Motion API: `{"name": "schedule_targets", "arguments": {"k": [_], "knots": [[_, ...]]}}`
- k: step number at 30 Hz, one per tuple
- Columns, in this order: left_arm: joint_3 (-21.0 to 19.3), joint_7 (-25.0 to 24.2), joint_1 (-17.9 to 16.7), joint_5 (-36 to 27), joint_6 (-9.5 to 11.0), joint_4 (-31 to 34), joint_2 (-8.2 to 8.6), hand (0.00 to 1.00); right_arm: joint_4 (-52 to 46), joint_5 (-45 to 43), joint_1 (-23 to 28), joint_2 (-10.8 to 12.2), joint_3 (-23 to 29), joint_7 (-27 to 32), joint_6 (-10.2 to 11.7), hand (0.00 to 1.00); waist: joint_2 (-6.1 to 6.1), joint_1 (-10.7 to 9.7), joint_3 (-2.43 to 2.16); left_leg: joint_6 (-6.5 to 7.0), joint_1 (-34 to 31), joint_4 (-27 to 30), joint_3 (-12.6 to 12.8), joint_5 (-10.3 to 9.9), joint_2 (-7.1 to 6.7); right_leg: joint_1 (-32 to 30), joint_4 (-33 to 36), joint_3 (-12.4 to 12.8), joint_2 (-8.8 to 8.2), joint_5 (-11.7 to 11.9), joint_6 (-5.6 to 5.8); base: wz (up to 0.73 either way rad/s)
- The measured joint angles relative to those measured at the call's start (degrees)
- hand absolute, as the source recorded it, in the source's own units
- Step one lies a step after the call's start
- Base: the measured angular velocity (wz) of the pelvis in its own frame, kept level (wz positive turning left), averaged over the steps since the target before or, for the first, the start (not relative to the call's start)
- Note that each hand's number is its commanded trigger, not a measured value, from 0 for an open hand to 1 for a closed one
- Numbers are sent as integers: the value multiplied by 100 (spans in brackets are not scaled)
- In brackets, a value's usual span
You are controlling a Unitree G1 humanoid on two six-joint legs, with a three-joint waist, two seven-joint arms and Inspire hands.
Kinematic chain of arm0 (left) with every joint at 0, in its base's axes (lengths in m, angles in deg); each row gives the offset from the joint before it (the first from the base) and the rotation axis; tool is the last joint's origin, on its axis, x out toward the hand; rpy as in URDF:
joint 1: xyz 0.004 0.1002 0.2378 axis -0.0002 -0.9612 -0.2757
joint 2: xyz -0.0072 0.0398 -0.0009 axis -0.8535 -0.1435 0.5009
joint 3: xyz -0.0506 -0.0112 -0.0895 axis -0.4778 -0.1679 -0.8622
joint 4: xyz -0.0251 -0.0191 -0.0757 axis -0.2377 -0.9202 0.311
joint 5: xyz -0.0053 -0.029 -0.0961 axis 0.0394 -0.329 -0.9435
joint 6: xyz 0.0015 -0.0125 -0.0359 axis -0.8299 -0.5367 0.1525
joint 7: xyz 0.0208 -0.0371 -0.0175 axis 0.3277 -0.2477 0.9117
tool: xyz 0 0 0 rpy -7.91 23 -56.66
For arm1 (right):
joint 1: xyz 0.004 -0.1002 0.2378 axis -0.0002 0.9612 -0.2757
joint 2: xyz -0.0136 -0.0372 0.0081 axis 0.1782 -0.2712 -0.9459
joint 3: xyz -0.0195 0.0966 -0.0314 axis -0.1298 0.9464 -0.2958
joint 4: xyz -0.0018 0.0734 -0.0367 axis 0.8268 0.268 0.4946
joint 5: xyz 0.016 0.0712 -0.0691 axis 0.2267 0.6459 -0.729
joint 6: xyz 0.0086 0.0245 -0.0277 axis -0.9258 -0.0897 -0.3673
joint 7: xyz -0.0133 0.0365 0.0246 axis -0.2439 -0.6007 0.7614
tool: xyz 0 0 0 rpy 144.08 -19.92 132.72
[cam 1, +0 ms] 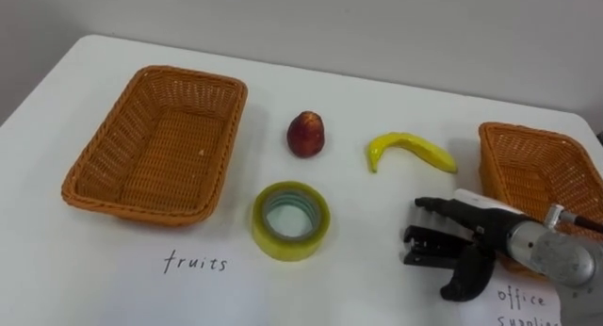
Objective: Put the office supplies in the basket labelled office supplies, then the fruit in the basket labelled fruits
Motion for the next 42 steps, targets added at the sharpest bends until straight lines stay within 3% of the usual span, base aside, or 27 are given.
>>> {"name": "schedule_targets", "arguments": {"k": [4,10,11,12,13,26,33,42], "knots": [[65,5,-1,-2,-50,0,5,0,7,-1,21,0,-61,55,-116,0,81,5,-42,6,38,-58,3,3,-4,18,3,16,-2,12,6,0],[69,25,-8,-2,-153,5,13,0,33,-1,19,0,-69,68,-216,0,94,24,-45,10,38,-60,-1,13,-5,17,5,17,-2,20,7,0],[69,32,-8,-2,-161,5,13,0,41,0,19,0,-70,84,-215,26,93,25,-44,10,38,-61,-1,13,-5,17,5,17,-1,21,7,0],[69,35,-8,-2,-163,5,13,0,43,0,19,0,-74,96,-215,73,93,25,-44,10,37,-61,-1,13,-5,16,5,17,-1,22,7,0],[71,39,-7,-1,-164,5,13,0,45,0,20,0,-78,105,-216,100,92,25,-44,10,37,-61,-1,13,-5,16,5,18,-1,22,8,0],[297,157,12,-4,-166,22,17,0,212,-214,-141,0,-127,767,-216,100,86,144,-41,9,10,-32,-32,12,-10,6,-8,-18,0,23,9,1],[297,153,-8,-6,-165,17,18,0,279,-256,-201,17,-238,830,-227,100,68,160,-38,9,-13,-30,-56,12,-12,-2,-8,-54,0,23,9,1],[298,300,-48,-8,-204,-61,20,0,269,-204,-207,99,-350,860,-402,100,43,170,-32,11,-78,24,-60,7,-6,-6,22,-64,-3,31,3,0]]}}
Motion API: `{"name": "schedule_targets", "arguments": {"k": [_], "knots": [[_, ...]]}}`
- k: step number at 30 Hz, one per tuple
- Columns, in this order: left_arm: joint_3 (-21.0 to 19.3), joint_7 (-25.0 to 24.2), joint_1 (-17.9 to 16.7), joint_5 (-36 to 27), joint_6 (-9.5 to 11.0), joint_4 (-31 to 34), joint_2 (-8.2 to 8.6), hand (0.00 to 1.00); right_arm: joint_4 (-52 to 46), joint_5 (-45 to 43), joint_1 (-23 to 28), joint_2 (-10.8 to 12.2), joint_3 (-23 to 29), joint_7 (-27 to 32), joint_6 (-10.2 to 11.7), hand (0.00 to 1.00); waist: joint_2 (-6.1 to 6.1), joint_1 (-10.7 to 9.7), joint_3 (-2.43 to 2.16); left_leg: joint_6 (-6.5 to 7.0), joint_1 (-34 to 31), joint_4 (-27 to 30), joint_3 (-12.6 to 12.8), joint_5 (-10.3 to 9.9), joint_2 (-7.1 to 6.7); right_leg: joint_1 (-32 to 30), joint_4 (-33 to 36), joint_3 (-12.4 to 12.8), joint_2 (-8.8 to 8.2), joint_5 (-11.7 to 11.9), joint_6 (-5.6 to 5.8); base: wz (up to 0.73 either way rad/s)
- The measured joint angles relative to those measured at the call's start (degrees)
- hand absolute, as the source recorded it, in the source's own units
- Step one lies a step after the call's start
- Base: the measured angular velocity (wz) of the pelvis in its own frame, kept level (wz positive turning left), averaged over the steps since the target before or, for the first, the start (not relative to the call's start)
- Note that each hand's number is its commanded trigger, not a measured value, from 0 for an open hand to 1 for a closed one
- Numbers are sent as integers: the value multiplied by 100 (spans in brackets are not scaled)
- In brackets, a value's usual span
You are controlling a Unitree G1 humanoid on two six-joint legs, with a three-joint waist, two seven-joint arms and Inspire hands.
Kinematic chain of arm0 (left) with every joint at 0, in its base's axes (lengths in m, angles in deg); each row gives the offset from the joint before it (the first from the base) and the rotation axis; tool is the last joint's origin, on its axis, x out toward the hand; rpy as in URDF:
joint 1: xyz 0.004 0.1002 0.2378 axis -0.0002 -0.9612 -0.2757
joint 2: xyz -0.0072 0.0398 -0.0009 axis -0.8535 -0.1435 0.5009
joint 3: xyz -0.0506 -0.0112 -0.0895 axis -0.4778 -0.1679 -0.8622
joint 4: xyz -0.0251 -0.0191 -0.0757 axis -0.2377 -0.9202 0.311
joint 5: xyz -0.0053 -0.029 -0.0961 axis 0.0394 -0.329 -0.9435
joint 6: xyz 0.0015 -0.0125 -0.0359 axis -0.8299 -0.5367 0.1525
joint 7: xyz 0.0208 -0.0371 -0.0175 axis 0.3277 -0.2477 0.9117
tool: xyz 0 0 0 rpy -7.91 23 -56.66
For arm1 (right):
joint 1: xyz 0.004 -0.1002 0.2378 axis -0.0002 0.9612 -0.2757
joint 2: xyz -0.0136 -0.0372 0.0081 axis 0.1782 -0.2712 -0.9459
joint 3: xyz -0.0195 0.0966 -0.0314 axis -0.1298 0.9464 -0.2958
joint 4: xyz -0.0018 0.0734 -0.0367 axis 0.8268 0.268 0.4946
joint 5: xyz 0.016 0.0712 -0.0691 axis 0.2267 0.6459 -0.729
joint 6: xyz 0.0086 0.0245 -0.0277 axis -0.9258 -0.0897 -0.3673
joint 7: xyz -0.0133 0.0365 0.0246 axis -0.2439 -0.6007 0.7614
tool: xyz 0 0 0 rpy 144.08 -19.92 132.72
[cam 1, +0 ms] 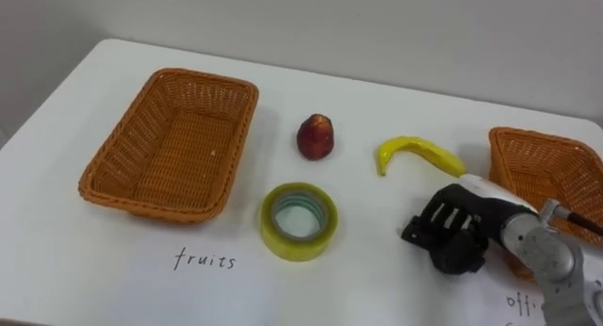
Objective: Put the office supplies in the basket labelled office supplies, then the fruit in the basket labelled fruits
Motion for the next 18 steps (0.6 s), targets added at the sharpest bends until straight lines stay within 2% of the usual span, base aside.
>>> {"name": "schedule_targets", "arguments": {"k": [9,13,18], "knots": [[-3,108,-80,1,-69,-105,-1,0,-172,-14,80,172,121,76,-20,100,6,-67,-8,3,-136,89,-40,4,-8,-95,-39,-46,-5,20,-8,1],[-5,116,-168,-1,25,28,7,0,-294,-24,95,179,124,82,28,100,12,-187,-12,5,-163,90,-77,10,-16,-79,-28,-82,-6,20,-7,6],[-27,188,-196,-184,155,-13,125,0,-717,296,162,187,255,73,154,100,47,-339,1,5,-187,92,-58,10,-17,-99,-32,-77,-11,21,-6,0]]}}
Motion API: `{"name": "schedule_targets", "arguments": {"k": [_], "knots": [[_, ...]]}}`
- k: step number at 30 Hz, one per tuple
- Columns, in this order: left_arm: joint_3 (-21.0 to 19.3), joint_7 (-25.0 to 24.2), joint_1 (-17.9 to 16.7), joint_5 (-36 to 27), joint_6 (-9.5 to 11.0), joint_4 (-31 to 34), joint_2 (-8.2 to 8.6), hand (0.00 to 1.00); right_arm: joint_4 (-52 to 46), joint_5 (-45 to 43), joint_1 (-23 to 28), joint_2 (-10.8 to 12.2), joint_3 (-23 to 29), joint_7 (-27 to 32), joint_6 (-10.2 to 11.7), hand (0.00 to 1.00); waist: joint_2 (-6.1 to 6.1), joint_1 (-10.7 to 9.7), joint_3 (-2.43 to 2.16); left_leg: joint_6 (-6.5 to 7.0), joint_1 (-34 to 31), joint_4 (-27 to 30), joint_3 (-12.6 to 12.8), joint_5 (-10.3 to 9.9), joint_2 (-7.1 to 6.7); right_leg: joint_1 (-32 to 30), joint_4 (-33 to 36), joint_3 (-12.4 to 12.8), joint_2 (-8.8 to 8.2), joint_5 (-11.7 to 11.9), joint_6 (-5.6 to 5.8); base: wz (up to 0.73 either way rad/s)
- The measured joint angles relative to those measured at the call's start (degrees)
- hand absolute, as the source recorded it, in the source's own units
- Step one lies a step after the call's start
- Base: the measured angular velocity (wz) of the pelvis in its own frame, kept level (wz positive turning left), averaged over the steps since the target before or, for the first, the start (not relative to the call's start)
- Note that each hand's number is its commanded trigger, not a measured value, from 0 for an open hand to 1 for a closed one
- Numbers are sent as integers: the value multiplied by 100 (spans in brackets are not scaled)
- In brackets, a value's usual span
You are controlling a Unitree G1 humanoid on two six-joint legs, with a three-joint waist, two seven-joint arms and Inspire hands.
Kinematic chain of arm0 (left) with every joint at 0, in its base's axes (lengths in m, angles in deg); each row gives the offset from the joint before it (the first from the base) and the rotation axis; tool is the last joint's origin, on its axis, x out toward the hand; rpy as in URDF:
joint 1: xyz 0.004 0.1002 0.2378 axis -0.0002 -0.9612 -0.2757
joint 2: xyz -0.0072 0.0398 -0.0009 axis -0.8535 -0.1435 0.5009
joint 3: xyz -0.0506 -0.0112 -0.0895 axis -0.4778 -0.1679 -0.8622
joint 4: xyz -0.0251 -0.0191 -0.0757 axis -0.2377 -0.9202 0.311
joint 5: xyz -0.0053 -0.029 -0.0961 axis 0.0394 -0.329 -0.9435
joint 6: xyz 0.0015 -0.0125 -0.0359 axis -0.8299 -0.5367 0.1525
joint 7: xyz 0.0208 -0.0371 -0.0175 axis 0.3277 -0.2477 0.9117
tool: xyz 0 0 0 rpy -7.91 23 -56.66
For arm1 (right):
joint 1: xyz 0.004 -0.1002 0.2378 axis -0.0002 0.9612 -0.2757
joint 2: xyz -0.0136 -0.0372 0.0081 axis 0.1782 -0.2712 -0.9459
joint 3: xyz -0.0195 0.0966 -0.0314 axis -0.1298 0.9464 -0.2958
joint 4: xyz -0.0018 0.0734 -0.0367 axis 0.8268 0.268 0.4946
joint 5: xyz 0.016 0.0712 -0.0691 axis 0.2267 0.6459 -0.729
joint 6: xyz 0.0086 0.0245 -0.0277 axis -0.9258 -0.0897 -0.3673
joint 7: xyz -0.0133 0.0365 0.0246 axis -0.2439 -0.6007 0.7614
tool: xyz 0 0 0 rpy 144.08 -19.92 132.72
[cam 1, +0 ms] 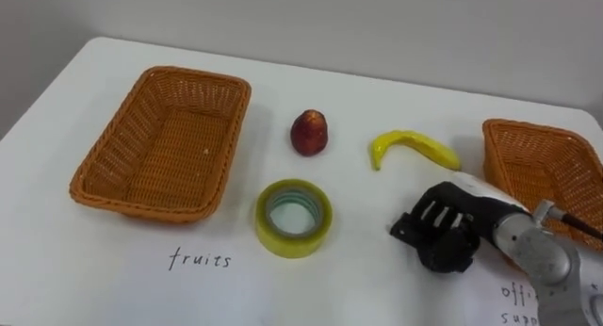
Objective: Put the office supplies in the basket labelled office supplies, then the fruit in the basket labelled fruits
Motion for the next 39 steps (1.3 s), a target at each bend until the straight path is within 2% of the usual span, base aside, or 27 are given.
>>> {"name": "schedule_targets", "arguments": {"k": [2,8,14,19,23,30,33,36,39], "knots": [[-39,-4,4,19,35,-134,17,0,-445,145,0,0,204,73,178,100,37,-67,17,0,-3,-24,5,0,1,-3,-14,-1,-1,0,0,0],[-233,-157,-87,18,62,-123,69,0,-911,252,-2,2,881,359,489,100,92,-105,24,3,27,-7,7,2,-9,-16,-32,23,-7,-2,3,0],[-333,-367,-241,12,113,-114,127,0,-923,397,-7,0,1444,827,676,100,91,-181,17,1,71,-21,27,4,-7,-12,-28,113,4,-2,4,-6],[-338,-408,-263,12,205,-137,127,0,-923,400,-7,0,1483,1125,737,100,87,-178,20,4,109,-38,99,8,-4,-5,-30,190,8,-4,4,-8],[-450,-434,-285,16,286,-143,126,0,-924,419,-8,0,1483,1276,861,100,14,-170,17,8,150,-82,100,28,-12,-16,-20,210,6,-5,7,-1],[-668,-500,-330,12,304,-140,128,0,-949,984,-10,-1,1612,1721,1035,100,-38,-168,12,6,193,-90,110,29,-7,16,-23,206,8,-4,7,0],[-726,-507,-352,11,310,-144,128,0,-949,1073,-10,-2,1678,1888,1042,100,-43,-181,12,6,196,-93,112,30,-6,17,-20,184,7,-4,7,0],[-784,-513,-412,14,310,-132,127,0,-922,1087,-6,-3,1812,2054,1081,100,-39,-217,15,5,195,-88,129,29,-5,28,-37,187,7,-4,7,1],[-784,-517,-542,28,278,-133,128,0,-919,1045,-6,-5,1893,2208,1081,100,-45,-336,13,5,191,-87,126,29,-6,65,-90,184,7,-3,8,0]]}}
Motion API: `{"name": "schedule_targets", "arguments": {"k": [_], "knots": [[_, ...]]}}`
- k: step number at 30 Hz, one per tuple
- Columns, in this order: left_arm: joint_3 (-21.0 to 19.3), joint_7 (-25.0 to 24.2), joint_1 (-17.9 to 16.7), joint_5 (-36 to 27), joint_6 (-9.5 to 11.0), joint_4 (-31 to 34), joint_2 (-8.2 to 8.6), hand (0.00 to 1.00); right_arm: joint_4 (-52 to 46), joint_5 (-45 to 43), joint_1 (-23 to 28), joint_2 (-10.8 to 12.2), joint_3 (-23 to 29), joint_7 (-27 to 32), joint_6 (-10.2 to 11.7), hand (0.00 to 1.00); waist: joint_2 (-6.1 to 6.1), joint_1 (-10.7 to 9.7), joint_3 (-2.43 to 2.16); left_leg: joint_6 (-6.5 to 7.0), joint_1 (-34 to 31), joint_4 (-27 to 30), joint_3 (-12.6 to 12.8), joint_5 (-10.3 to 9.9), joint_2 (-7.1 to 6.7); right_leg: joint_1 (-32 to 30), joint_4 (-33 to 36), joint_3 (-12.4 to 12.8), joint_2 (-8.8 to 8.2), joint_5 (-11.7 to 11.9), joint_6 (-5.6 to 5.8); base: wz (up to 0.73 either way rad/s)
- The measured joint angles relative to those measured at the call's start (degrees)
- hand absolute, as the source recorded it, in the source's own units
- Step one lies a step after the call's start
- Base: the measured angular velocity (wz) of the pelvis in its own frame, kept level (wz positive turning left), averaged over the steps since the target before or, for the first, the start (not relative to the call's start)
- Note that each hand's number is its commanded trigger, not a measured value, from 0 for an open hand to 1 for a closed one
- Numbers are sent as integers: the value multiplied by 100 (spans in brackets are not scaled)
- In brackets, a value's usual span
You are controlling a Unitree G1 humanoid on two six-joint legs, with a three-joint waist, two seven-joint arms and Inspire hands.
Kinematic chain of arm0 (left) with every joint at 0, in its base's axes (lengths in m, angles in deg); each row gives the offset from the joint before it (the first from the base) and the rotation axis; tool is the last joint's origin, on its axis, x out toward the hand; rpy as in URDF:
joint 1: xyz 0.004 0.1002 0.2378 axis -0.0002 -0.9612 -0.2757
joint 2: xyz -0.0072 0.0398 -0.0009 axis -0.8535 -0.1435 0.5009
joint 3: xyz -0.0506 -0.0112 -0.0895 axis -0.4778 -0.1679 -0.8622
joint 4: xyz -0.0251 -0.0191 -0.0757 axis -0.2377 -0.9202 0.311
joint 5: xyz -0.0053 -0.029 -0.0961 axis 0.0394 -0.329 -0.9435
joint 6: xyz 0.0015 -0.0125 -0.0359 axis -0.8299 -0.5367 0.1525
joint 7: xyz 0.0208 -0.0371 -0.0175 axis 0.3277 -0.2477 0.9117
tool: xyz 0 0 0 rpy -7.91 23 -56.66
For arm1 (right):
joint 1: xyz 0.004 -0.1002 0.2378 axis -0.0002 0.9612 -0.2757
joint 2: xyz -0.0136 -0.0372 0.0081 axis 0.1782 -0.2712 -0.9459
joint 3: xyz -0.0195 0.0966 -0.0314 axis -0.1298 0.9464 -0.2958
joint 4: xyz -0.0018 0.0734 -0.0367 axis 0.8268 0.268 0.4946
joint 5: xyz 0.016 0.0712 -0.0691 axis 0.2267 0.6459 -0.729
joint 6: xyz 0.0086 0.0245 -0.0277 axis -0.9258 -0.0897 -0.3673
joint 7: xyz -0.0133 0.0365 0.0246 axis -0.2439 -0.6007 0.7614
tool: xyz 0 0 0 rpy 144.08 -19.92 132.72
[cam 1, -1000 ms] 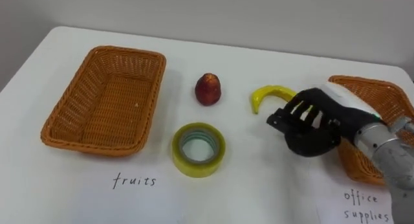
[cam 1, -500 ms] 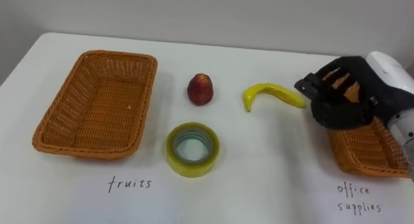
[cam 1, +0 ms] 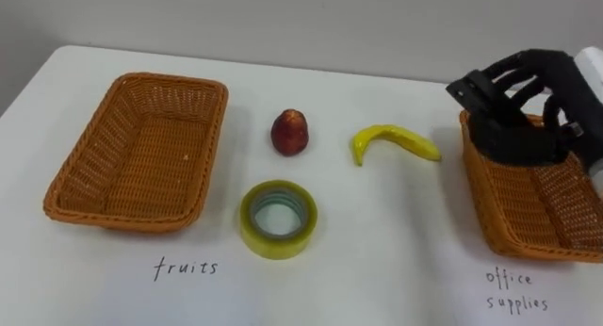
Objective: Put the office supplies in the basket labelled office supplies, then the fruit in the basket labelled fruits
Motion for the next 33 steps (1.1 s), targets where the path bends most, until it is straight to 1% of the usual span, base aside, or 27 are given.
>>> {"name": "schedule_targets", "arguments": {"k": [2,6,9,13,14,15,18,21,24,25,27,28,29,31,33], "knots": [[0,-1,-79,88,-18,-1,2,0,39,-2,1,0,32,103,-1,100,-1,-69,-1,0,6,-2,1,0,0,19,-4,0,2,1,1,0],[1,5,-97,153,-26,7,3,0,82,6,1,-3,49,222,-2,100,-4,-137,-2,-1,12,-5,18,0,1,8,-2,4,2,1,1,0],[2,33,-86,157,-46,59,2,0,238,21,1,-28,51,400,-2,100,-18,-145,-4,-1,7,-12,23,0,0,-8,-1,11,1,1,1,0],[4,32,-80,277,-137,145,2,0,317,18,1,-28,57,420,-105,100,-31,-150,-3,-1,-7,-20,20,0,-3,-48,6,46,1,1,1,-3],[5,32,-80,309,-139,151,2,0,321,32,2,-28,62,420,-130,100,-46,-153,-13,0,-5,-20,21,0,-5,-47,8,51,0,1,1,-4],[7,32,-80,324,-140,170,1,0,323,45,5,-27,67,422,-133,100,-31,-159,-4,-1,-6,-20,21,0,-5,-48,7,54,1,1,1,0],[3,33,-62,387,-149,185,1,0,328,44,5,-27,67,439,-135,100,-34,-163,-6,-1,-4,-18,24,0,-6,-48,7,59,1,1,2,0],[8,44,-23,427,-221,203,1,0,415,63,5,-27,68,547,-134,100,-31,-162,-3,0,-4,-16,26,0,-5,-48,6,61,1,1,2,0],[6,101,-7,386,-253,202,2,0,810,314,15,-25,70,711,-167,100,-46,-162,-13,0,-2,-12,28,0,-4,-45,8,72,2,3,5,0],[6,149,-3,389,-269,203,4,0,884,326,53,-24,74,728,-229,100,-42,-165,-11,0,-4,-13,35,0,-5,-47,8,74,2,5,7,0],[6,199,-4,380,-305,207,-2,0,991,328,84,-24,74,744,-272,100,-23,-165,-11,0,-4,-13,48,0,-3,-52,9,94,4,5,7,-3],[6,212,2,384,-328,208,-2,0,1005,329,94,-24,75,754,-312,100,-10,-178,-17,0,-12,-12,45,0,-4,-59,8,95,3,5,8,0],[6,227,12,387,-345,208,-2,0,1005,328,108,-24,75,785,-311,100,-3,-188,-25,0,-13,-13,44,0,-4,-62,5,96,3,5,8,0],[11,263,19,386,-345,212,-2,0,1026,327,127,-22,74,817,-306,100,24,-187,-27,0,-11,-13,44,0,-3,-61,4,98,5,5,8,0],[21,270,30,377,-345,212,-4,0,1191,320,127,-20,64,869,-296,100,25,-175,-28,0,0,-16,59,0,-2,-59,9,114,7,5,8,0]]}}
